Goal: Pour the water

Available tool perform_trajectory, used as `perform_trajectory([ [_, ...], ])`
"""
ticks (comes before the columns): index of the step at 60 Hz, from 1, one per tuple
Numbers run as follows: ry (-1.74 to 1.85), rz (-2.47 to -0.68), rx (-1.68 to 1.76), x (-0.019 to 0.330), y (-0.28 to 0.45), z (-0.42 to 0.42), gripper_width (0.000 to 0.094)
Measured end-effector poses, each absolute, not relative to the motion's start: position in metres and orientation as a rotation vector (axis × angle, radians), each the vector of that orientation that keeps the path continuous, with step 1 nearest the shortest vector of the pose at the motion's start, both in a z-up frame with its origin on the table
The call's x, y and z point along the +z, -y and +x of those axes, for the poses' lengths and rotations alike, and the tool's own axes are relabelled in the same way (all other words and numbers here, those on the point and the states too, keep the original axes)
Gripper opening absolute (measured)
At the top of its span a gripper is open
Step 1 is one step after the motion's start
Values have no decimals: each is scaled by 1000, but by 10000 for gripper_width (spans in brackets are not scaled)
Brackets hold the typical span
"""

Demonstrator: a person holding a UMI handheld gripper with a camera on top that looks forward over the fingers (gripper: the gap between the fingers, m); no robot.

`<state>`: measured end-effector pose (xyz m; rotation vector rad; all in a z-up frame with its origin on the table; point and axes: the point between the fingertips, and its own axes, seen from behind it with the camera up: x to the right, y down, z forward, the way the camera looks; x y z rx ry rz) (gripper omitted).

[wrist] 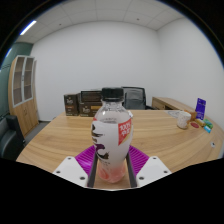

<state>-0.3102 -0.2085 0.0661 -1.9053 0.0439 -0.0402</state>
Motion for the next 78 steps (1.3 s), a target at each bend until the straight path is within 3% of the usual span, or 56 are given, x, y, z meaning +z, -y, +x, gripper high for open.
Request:
perform_trajectory([
  [5,-46,-1910,-21,64,208,-312,442],
  [12,-45,-1925,-4,63,209,-314,307],
  [17,-24,-1914,2,65,209,-315,296],
  [37,-134,-1818,322,192,175,-305,295],
  [50,-345,-1672,750,281,121,-242,295],
  [56,-514,-1584,1044,305,92,-193,293],
  [63,-756,-1471,1352,305,56,-130,291],
  [78,-1251,-1223,1738,236,7,-26,293],
])
